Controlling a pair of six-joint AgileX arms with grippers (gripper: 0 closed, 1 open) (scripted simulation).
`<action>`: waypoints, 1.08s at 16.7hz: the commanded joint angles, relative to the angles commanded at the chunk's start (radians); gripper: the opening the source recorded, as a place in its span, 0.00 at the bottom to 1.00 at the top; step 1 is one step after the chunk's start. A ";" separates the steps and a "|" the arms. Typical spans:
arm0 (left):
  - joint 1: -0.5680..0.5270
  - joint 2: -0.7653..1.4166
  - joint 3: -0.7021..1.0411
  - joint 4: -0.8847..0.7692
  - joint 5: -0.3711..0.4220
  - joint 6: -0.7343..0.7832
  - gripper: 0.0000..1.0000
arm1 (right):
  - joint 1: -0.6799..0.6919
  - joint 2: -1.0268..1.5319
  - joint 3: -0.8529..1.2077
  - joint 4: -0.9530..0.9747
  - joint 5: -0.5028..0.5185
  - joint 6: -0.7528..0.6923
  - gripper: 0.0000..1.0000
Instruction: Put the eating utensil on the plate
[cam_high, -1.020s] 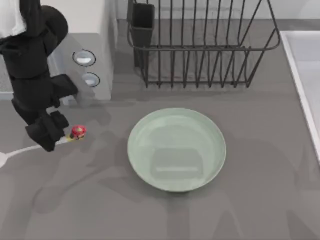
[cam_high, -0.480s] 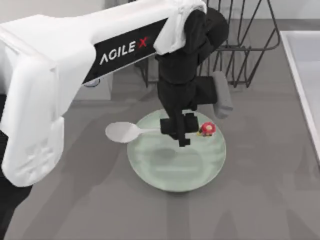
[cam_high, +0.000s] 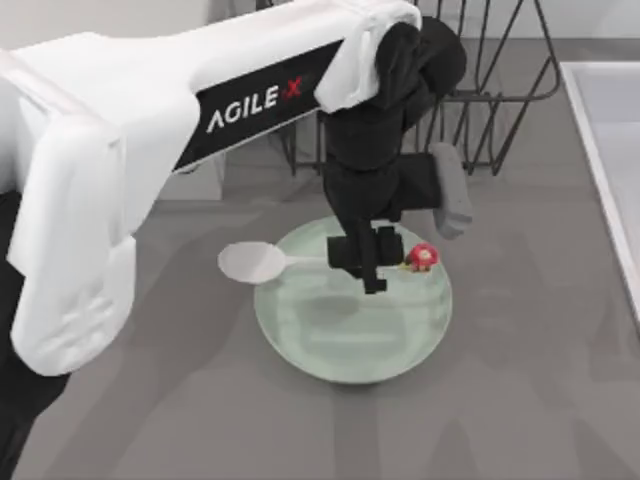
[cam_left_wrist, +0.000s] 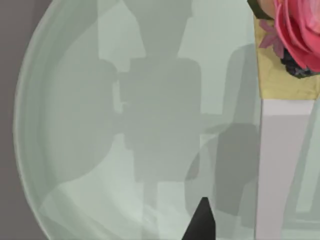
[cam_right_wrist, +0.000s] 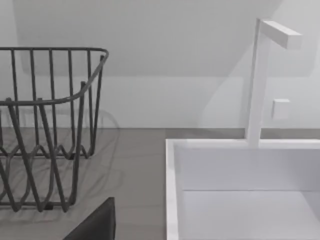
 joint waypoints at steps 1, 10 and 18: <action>-0.002 0.000 0.004 0.012 -0.006 -0.002 0.00 | 0.000 0.000 0.000 0.000 0.000 0.000 1.00; -0.014 -0.016 0.040 0.187 -0.073 -0.021 0.00 | 0.000 0.000 0.000 0.000 0.000 0.000 1.00; 0.001 -0.034 -0.021 0.219 -0.049 -0.011 0.00 | 0.000 0.000 0.000 0.000 0.000 0.000 1.00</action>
